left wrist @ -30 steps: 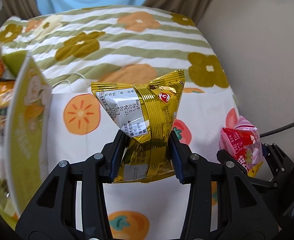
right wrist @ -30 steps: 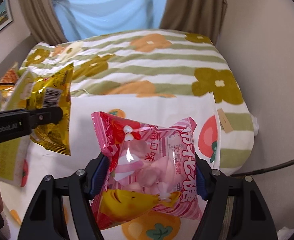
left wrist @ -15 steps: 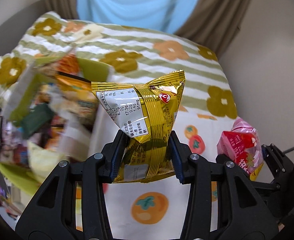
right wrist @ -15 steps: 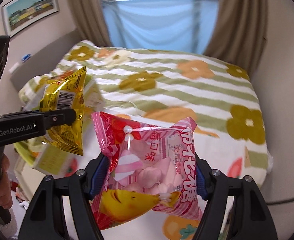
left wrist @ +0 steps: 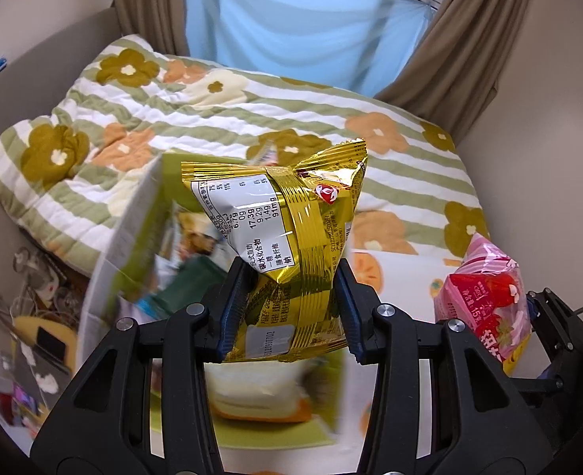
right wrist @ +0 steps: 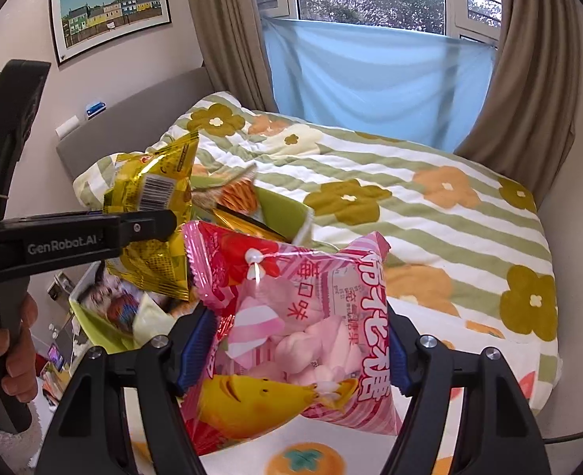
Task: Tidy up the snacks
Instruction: 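Carry both bags over the box and open both tools to drop them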
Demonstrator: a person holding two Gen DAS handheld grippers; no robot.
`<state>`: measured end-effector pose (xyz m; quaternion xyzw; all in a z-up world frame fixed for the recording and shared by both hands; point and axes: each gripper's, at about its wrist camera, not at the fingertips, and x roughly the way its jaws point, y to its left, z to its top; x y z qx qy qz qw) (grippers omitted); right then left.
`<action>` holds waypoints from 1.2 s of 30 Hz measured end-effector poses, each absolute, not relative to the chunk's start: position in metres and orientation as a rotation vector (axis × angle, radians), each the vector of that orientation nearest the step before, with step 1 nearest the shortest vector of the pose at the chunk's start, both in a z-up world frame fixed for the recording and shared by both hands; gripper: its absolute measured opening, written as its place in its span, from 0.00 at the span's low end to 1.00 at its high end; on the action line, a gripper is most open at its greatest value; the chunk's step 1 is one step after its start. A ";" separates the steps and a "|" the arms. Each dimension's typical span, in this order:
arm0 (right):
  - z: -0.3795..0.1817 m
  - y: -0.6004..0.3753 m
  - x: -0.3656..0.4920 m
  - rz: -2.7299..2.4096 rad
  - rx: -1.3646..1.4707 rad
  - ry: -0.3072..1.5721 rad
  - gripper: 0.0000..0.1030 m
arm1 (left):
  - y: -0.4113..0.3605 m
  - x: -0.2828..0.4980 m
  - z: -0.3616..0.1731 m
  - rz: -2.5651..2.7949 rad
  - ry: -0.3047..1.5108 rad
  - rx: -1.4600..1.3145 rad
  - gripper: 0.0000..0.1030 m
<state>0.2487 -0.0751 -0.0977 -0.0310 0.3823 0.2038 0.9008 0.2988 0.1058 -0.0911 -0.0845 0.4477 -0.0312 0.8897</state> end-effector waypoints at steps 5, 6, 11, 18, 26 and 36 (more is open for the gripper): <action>-0.096 -0.031 0.257 0.380 -0.051 0.800 0.66 | 0.150 0.323 -0.103 -0.103 0.986 -0.136 0.39; -0.096 -0.023 0.257 0.366 -0.044 0.803 0.66 | 0.156 0.328 -0.107 -0.112 1.002 -0.125 0.39; -0.102 0.001 0.261 0.291 -0.012 0.832 0.66 | 0.175 0.353 -0.132 -0.171 1.079 -0.086 0.39; -0.109 0.020 0.257 0.218 0.002 0.868 0.66 | 0.184 0.357 -0.144 -0.188 1.086 -0.030 1.00; -0.113 0.033 0.258 0.234 0.008 0.875 0.66 | 0.232 0.326 -0.124 -0.147 1.031 -0.116 1.00; -0.114 0.074 0.268 0.325 -0.059 0.877 0.70 | 0.272 0.300 -0.113 -0.067 0.984 -0.143 1.00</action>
